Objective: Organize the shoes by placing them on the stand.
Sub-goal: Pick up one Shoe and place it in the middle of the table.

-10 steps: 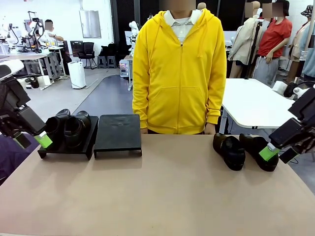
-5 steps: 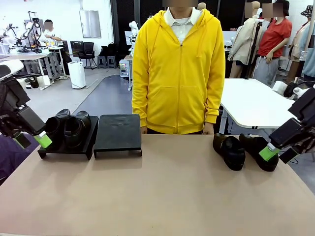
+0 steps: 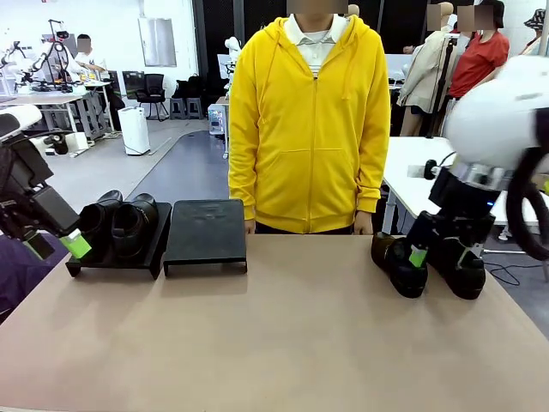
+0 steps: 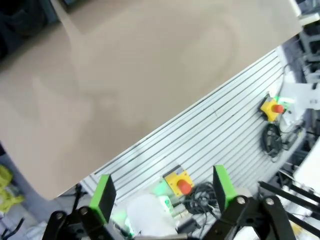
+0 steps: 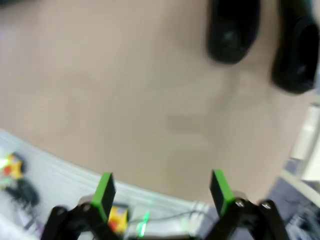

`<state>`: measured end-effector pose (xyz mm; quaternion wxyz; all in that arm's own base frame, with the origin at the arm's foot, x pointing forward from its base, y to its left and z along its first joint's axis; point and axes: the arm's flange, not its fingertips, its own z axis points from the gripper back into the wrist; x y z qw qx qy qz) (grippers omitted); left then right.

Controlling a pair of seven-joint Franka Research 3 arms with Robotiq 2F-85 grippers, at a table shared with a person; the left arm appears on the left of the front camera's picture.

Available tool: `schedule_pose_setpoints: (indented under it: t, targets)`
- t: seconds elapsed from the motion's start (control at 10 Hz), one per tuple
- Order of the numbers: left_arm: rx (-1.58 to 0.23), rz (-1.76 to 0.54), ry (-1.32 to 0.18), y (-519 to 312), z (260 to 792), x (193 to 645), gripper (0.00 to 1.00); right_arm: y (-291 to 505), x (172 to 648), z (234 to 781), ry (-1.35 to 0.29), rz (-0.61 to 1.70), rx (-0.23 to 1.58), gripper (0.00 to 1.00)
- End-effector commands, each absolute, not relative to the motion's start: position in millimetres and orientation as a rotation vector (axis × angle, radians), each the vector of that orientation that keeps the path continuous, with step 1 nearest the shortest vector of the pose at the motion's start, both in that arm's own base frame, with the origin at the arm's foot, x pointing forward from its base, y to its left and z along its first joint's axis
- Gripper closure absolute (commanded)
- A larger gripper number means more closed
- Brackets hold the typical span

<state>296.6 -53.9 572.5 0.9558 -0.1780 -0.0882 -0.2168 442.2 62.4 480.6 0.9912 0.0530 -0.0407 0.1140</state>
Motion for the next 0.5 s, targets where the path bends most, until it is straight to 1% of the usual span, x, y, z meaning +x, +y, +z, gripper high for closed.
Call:
schedule_pose_setpoints:
  t: [0.0,0.1,0.2,0.3,0.4]
  targets:
    - [-0.382,-0.456,-0.186,-52,573,297,0.0,47,484,484,-0.061,0.167,0.086,0.0]
    - [-0.382,-0.456,-0.186,-52,573,297,0.0,43,479,488,-0.076,0.177,0.115,0.0]
    - [-0.382,-0.456,-0.186,-52,573,297,0.0,45,455,506,0.042,0.223,0.205,0.0]
    - [-0.382,-0.456,-0.186,-52,573,297,0.0,39,492,468,-0.07,0.178,0.089,0.0]
    - [-0.382,-0.456,-0.186,-52,573,297,0.0,39,492,468,-0.07,0.178,0.089,0.0]
